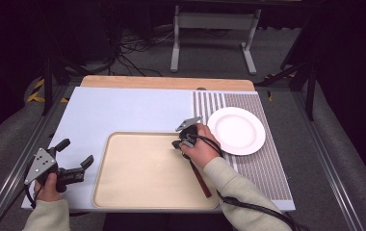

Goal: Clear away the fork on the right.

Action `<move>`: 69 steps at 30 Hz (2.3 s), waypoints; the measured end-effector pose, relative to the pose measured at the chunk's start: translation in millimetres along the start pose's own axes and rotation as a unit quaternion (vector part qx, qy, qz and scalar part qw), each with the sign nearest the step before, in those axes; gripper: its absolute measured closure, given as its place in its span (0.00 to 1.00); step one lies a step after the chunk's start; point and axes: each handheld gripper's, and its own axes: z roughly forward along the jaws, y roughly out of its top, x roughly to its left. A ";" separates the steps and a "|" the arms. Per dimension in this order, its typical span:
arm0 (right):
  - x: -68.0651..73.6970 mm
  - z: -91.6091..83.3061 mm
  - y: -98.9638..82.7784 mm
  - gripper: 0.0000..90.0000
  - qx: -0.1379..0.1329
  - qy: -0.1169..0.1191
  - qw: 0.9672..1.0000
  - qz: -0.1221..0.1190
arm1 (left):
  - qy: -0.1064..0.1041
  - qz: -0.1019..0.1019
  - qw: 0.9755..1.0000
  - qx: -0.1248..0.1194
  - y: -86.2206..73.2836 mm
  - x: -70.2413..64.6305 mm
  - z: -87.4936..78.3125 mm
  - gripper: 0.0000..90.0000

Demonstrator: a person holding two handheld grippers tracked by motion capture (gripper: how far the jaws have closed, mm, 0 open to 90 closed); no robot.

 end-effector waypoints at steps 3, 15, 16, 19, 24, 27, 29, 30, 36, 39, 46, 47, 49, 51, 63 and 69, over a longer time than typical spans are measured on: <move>-2.1 -0.2 -1.8 1.00 0.003 -0.003 1.000 -0.001 | 0.000 0.000 1.000 0.001 -0.3 -0.2 0.3 0.01; -16.5 -10.2 -10.7 1.00 0.006 -0.032 0.999 0.005 | -0.001 -0.001 1.000 0.002 -1.0 -0.3 1.7 0.01; -17.7 -11.2 -11.4 1.00 0.008 -0.033 0.999 0.006 | -0.002 0.000 1.000 0.003 -0.9 -0.4 2.1 0.01; -20.4 -13.0 -13.2 1.00 0.008 -0.038 0.999 0.012 | -0.002 -0.001 1.000 0.002 -0.9 -0.7 2.5 0.01; -25.0 -16.5 -16.9 1.00 0.007 -0.043 0.999 0.016 | -0.004 -0.001 1.000 0.003 -0.8 -0.7 3.2 0.01; -28.3 -18.4 -19.3 1.00 0.008 -0.047 0.999 0.019 | -0.003 -0.001 1.000 0.003 -0.9 -1.0 3.5 0.01; -29.4 -19.3 -20.0 1.00 0.009 -0.050 0.999 0.021 | -0.003 -0.001 1.000 0.003 -0.9 -0.9 3.6 0.01; -30.0 -19.9 -20.5 1.00 0.008 -0.052 0.998 0.025 | -0.003 -0.001 1.000 0.003 -0.9 -0.9 3.7 0.01; -35.5 -23.3 -25.2 1.00 0.013 -0.059 0.998 0.032 | -0.004 0.000 1.000 0.005 -1.0 -1.2 3.9 0.01; -38.2 -25.2 -27.8 1.00 0.015 -0.063 0.997 0.036 | -0.004 0.000 1.000 0.005 -1.0 -1.2 3.8 0.01; -42.3 -30.1 -31.3 1.00 0.015 -0.072 0.996 0.042 | -0.004 0.000 1.000 0.005 -1.0 -1.2 3.9 0.01; -43.1 -30.8 -31.8 1.00 0.015 -0.073 0.996 0.042 | -0.004 0.000 1.000 0.005 -1.0 -1.3 3.9 0.01; -44.0 -31.7 -32.8 1.00 0.016 -0.075 0.996 0.043 | -0.004 0.000 1.000 0.005 -0.9 -1.4 3.9 0.01; -44.7 -32.1 -33.6 1.00 0.019 -0.078 0.996 0.044 | -0.004 0.001 1.000 0.005 -0.9 -1.3 3.9 0.01; -45.9 -42.1 -31.9 0.90 -0.002 -0.067 0.997 0.047 | -0.004 0.000 1.000 0.006 -1.1 -0.7 4.4 0.01; -42.2 -52.5 -29.1 0.49 -0.050 -0.051 0.997 0.037 | -0.003 0.000 1.000 0.005 -1.3 -1.3 2.6 0.01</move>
